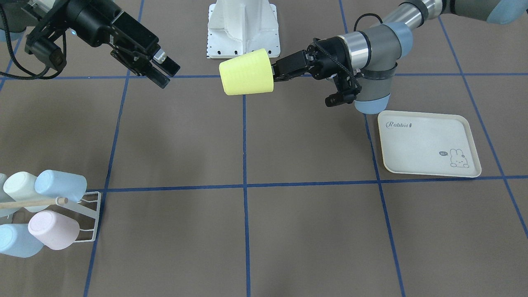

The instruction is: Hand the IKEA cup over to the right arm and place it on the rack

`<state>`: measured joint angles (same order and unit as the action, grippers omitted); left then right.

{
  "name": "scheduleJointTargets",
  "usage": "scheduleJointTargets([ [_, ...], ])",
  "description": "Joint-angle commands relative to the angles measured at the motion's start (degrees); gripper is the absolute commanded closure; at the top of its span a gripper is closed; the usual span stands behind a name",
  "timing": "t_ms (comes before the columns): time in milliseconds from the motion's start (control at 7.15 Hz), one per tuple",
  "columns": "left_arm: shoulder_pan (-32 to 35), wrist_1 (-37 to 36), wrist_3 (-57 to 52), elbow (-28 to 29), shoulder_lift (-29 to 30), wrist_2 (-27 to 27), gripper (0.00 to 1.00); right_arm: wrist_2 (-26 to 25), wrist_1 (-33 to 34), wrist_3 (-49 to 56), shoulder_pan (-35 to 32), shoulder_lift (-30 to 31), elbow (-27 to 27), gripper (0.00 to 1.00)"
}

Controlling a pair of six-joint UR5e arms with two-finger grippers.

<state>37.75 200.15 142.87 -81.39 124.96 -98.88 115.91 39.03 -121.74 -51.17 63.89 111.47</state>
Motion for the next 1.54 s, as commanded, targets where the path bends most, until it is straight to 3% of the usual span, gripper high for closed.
scheduleJointTargets([
  [0,-0.05,2.53,3.37,0.53,0.8,0.18,1.0,-4.69,-6.99,-3.4,2.81,-0.34,-0.29,0.0],
  [140,-0.13,2.53,4.08,0.53,1.16,0.27,1.0,-10.56,-8.69,-3.59,4.83,0.01,0.32,0.0],
  [560,-0.92,3.31,8.37,0.53,2.47,3.06,1.0,-19.11,-15.37,-1.05,8.97,0.45,0.15,0.0],
  [1399,-2.86,3.14,9.97,0.79,5.29,3.78,1.0,-19.59,-15.47,0.45,9.78,0.54,0.5,0.0],
])
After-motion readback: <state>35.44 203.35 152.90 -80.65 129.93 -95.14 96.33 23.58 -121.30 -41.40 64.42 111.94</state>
